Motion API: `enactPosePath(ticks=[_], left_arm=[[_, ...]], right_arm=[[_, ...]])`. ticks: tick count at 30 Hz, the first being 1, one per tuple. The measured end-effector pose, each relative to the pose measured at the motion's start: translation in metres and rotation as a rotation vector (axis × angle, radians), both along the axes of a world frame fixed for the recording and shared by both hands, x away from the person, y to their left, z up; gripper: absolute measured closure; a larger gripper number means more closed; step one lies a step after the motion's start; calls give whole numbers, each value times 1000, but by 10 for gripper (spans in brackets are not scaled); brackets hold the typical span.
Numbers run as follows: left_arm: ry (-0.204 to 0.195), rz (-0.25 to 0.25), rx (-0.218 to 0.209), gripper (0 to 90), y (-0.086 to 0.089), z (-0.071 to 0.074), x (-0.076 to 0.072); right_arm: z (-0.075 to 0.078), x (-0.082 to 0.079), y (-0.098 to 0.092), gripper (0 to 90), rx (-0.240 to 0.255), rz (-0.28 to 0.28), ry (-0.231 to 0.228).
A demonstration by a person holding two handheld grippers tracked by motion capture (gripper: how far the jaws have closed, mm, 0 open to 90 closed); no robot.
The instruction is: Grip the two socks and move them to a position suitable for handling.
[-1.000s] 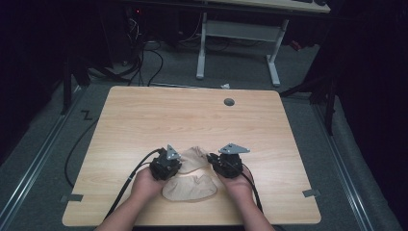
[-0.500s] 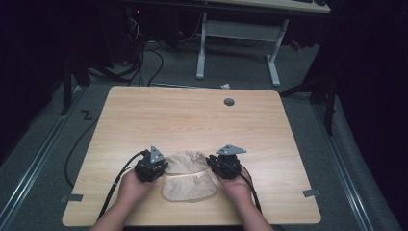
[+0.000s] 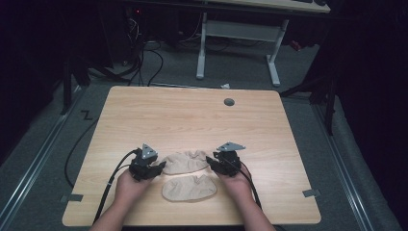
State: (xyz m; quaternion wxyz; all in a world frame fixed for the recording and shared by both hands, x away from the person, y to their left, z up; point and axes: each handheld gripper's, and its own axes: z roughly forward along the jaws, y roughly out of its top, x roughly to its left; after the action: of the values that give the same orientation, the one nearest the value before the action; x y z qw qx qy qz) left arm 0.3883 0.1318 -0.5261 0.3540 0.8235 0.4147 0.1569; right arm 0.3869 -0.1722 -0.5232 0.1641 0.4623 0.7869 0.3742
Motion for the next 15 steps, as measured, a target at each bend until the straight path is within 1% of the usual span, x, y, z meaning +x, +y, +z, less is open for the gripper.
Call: enactPosePath(ticks=[2,4,5,7,10,12,15], left_arm=[[12,13,-11,534,1,-1,2],[26,18,-32,523,2,-1,4],[28,17,-36,523,2,-1,5],[13,9,-23,536,0,-2,3],[-7,-4,-19,587,-2,-3,0],[-20,-33,-19,662,-4,-4,-3],[-20,-48,-23,736,-6,-4,-5]], right_arm=[[-1,2,3,619,-4,5,12],[-3,4,6,630,-21,15,13],[-4,5,7,637,-27,18,14],[-5,6,9,653,-36,22,13],[-5,5,9,671,-49,30,10],[-5,5,10,689,-56,37,8],[-5,4,11,730,-61,48,4]])
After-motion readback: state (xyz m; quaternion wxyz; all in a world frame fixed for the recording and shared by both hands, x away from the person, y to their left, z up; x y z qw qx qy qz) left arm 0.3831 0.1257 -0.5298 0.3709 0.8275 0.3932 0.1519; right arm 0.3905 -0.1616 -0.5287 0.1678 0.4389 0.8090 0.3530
